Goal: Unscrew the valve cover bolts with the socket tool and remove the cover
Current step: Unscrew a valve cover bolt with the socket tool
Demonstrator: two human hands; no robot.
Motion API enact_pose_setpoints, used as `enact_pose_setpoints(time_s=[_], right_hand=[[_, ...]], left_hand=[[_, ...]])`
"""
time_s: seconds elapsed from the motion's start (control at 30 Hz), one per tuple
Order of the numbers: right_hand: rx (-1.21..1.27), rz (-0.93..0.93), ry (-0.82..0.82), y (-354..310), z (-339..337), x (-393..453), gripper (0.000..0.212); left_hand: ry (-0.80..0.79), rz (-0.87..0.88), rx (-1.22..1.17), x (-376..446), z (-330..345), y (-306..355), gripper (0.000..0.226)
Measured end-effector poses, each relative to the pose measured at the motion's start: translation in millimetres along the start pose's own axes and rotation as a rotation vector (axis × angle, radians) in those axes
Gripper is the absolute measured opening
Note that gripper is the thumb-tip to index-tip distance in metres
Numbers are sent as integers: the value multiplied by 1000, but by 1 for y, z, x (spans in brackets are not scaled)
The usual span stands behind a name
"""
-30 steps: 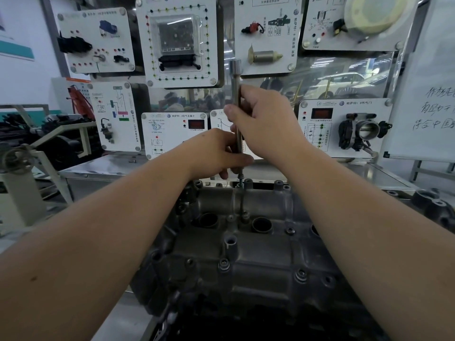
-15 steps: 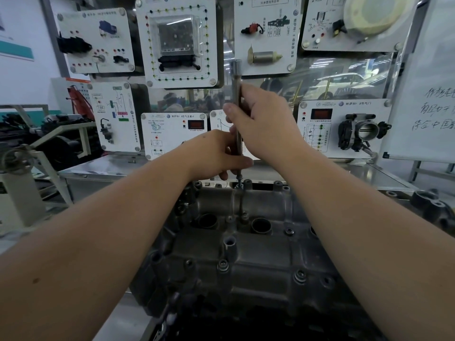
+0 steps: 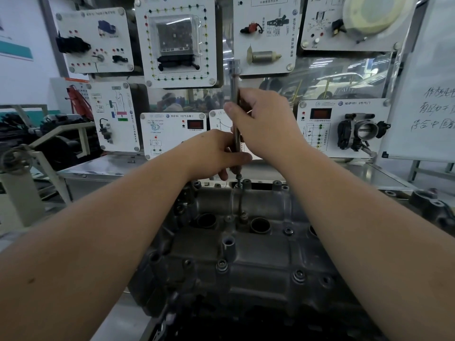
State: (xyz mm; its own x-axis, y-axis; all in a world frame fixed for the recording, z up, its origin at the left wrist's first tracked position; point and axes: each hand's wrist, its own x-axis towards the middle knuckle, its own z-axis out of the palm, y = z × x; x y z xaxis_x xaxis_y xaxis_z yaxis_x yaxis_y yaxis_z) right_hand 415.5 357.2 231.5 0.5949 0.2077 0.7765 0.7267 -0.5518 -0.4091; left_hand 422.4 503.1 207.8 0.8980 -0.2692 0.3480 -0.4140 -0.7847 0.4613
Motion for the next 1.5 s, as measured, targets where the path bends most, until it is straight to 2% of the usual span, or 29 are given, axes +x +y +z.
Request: enact_pose_setpoints(time_s=[0.17,0.3,0.53,0.7,0.9,1.03,1.17,1.5], right_hand=[[32,28,-37,2,0,2,16],[60,15,-33,1,1,0,29],[-13,12,-6,0,1,3,22],[21,45,-9,1,1,2,19],[33,-20,60,2,2,0,23],[76,23,20,4,0,3,17],[73,20,-12,3,1,2,34],[19,14,9,1,3,1,21]], left_hand=[[-11,-33,-23,2,2,0,24],[-47,-22,-35,-2,0,2,22],[-10,-17,25,0,0,2,27],[-15,-27,-62,-1,0,1,15],[4,-4,-8,-1,-2,0,20],[10,-13,-51,1,1,0,16],[2,-15,-66,0,0,0,17],[3,-16,15,-2,0,4,27]])
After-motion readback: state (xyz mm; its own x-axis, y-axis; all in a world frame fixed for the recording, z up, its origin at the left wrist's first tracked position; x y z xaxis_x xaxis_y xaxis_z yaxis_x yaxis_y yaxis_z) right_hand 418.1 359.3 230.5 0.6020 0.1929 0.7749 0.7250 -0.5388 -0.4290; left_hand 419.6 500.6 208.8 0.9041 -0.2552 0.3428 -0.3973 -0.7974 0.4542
